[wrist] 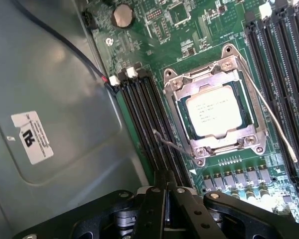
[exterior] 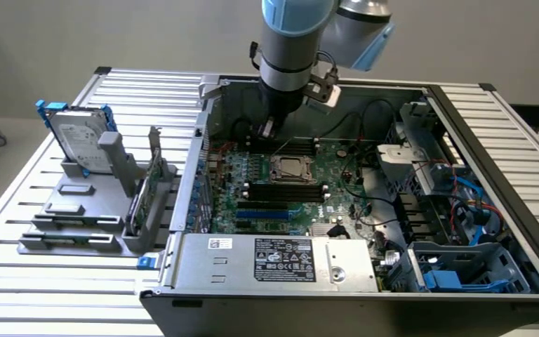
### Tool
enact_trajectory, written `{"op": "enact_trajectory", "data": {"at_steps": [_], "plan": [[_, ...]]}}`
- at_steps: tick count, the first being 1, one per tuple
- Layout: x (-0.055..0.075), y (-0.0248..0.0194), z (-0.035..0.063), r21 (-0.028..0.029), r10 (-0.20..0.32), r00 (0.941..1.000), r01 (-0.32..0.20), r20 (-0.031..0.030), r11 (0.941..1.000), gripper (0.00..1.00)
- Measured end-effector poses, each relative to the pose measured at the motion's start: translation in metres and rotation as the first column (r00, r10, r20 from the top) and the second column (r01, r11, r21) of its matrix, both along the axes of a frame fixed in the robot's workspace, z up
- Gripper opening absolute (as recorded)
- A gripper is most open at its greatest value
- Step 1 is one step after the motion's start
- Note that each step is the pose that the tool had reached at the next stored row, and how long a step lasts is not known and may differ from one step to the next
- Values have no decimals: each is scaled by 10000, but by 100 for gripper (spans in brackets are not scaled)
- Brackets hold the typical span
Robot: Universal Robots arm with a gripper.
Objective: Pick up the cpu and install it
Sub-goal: 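Close the cpu cover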
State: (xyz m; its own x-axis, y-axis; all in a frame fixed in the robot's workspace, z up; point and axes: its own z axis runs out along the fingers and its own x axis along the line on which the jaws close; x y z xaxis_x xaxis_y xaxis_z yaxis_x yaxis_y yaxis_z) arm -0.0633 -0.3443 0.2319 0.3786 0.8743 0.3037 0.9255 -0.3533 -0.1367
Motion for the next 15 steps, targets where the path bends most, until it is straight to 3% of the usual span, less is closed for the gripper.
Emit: {"op": "enact_trajectory", "data": {"at_steps": [5, 8, 11, 15], "plan": [[-3, -1, -61, -54, -666, 9978, 666, 15, 9978, 11], [-12, -1, -91, -151, -859, 9963, 859, 37, 9962, 11], [-33, -1, -117, -283, -969, 9953, 970, 73, 9949, 11], [-73, 1, -168, -404, -1038, 9945, 1042, 107, 9937, 11]]}}
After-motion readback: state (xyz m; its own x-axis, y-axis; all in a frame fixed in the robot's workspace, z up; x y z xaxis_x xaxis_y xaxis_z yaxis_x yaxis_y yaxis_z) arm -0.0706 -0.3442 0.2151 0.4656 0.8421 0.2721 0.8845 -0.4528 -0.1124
